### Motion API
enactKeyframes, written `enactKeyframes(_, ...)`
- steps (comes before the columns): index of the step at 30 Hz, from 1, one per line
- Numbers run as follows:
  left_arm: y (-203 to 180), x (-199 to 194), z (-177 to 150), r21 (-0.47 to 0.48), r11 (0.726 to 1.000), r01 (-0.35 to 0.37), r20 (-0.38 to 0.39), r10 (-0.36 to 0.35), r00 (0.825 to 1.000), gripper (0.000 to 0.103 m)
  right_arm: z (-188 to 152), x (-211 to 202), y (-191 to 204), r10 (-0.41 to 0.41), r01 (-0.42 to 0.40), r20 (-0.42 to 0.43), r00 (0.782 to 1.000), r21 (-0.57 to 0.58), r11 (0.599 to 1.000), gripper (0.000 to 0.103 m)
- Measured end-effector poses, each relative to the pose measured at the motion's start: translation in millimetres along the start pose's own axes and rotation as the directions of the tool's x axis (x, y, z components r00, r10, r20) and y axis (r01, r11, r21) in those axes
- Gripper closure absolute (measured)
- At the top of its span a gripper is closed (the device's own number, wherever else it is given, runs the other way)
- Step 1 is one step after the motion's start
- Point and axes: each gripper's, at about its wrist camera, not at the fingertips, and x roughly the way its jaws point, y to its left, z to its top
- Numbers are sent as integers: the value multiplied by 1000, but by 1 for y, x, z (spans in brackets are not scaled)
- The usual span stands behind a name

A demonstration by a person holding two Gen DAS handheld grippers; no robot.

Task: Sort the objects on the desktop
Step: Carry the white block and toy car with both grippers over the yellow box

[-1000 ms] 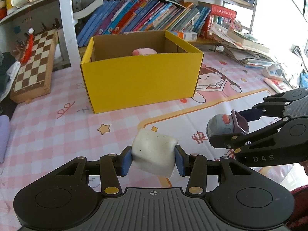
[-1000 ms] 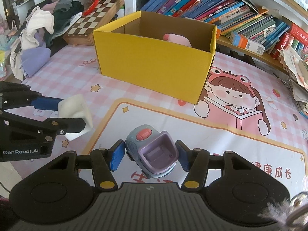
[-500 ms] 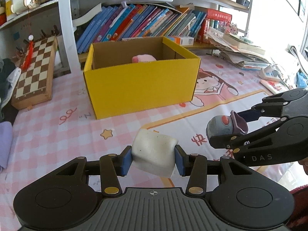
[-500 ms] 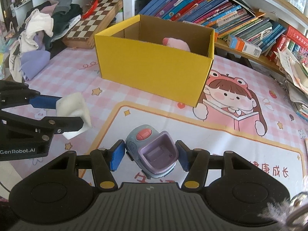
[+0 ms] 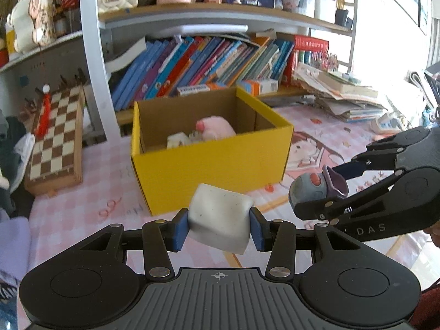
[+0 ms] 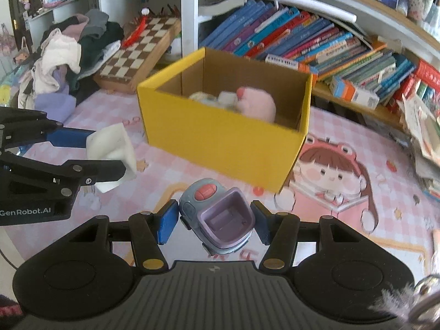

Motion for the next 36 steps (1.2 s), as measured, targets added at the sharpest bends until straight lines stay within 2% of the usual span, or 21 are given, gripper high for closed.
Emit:
enactKeyframes(13, 8, 6, 40, 37, 999, -28, 73, 26, 997, 59, 47, 1, -17, -7, 12, 62, 998, -86, 996, 48)
enactKeyframes(23, 11, 20, 73, 64, 996, -60, 121, 52, 991, 59, 86, 8, -38, -13, 26, 126, 992, -109, 994, 48)
enactKeyframes(36, 21, 58, 99, 55, 993, -100, 112, 93, 989, 59, 119, 42, -52, 15, 6, 129, 991, -155, 988, 48)
